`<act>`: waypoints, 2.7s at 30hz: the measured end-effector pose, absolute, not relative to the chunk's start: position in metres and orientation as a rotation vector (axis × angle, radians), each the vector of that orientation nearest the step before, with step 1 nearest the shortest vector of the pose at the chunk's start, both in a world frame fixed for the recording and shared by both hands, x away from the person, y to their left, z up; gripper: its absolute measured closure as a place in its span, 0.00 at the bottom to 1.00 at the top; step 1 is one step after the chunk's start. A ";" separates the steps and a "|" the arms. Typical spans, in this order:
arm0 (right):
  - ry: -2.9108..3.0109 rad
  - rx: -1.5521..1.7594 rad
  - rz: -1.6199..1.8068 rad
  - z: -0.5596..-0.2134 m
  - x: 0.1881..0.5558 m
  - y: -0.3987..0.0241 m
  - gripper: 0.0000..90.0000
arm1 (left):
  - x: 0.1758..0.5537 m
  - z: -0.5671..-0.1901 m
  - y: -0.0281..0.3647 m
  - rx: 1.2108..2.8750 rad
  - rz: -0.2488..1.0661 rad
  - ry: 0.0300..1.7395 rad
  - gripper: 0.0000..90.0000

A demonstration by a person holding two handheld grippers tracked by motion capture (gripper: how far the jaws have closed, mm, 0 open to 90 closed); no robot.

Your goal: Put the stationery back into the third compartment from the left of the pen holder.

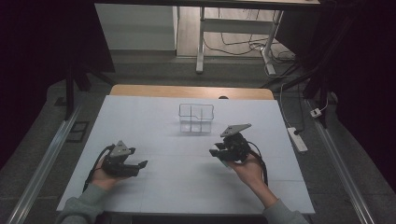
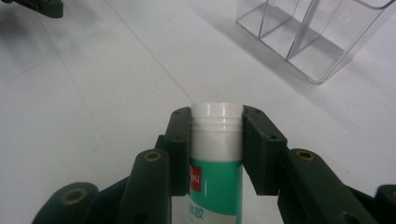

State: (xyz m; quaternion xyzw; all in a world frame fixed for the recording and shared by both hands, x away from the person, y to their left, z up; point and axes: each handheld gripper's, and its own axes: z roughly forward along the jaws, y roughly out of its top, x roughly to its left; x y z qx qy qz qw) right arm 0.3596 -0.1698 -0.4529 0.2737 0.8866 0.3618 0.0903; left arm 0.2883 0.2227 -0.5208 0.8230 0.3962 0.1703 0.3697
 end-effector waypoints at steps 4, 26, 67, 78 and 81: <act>2.619 0.806 1.093 -0.450 0.359 -0.171 0.71 | 0.288 -0.521 0.222 2.112 0.437 1.016 0.29; 2.487 0.822 1.241 -0.423 0.373 -0.172 0.71 | 0.288 -0.521 0.222 2.113 0.435 1.014 0.29; 2.370 0.872 1.314 -0.410 0.422 -0.156 0.71 | 0.289 -0.521 0.222 2.112 0.429 1.010 0.29; 2.354 0.901 1.334 -0.412 0.439 -0.155 0.71 | 0.288 -0.521 0.222 2.114 0.431 1.004 0.29; 2.353 0.897 1.334 -0.411 0.440 -0.154 0.71 | 0.289 -0.522 0.222 2.119 0.429 1.003 0.29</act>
